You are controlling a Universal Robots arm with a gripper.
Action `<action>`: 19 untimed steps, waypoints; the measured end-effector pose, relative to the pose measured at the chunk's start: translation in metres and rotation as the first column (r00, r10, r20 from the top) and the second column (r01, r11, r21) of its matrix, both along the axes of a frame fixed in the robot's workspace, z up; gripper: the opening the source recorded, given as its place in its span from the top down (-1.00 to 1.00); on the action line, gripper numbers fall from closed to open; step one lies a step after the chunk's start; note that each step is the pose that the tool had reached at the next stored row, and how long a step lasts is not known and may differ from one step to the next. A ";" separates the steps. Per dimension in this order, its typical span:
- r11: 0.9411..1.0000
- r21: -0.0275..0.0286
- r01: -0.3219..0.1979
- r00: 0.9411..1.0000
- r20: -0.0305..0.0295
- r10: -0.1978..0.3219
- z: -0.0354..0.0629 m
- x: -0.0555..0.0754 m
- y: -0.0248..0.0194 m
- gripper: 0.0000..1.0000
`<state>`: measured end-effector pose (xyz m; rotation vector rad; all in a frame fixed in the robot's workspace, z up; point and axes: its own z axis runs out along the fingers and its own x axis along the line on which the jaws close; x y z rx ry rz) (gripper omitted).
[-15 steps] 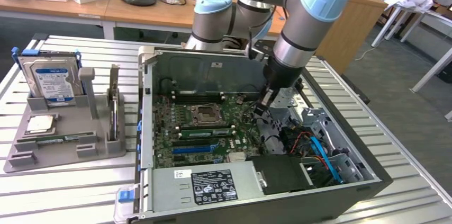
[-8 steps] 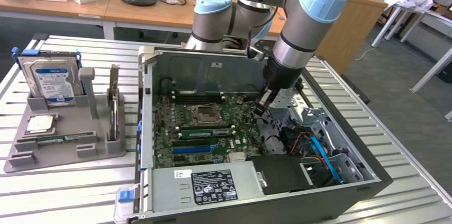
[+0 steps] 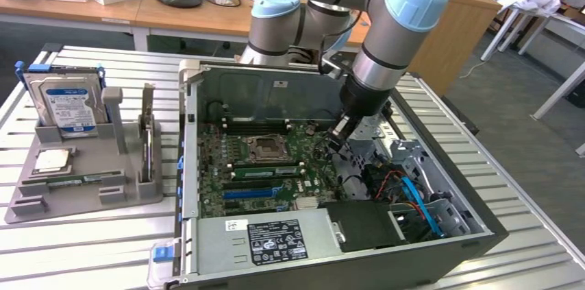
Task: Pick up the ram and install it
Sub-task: 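Press down the ram until it locks into place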
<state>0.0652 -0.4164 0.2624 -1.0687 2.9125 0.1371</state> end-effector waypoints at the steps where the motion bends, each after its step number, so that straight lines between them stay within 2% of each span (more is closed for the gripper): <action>1: 1.000 0.000 0.012 1.000 0.000 -0.012 -0.0003 0.000 0.0000 0.80; 6: 0.997 0.000 0.073 0.997 0.000 -0.073 -0.0020 0.000 0.0000 0.80; 11: 0.991 0.000 0.134 0.991 0.000 -0.134 -0.0036 0.000 0.0000 0.80; 16: 0.980 0.000 0.197 0.980 0.000 -0.197 -0.0051 0.000 0.0000 0.80; 19: 0.971 -0.001 0.239 0.971 0.000 -0.239 -0.0059 0.000 0.0000 0.80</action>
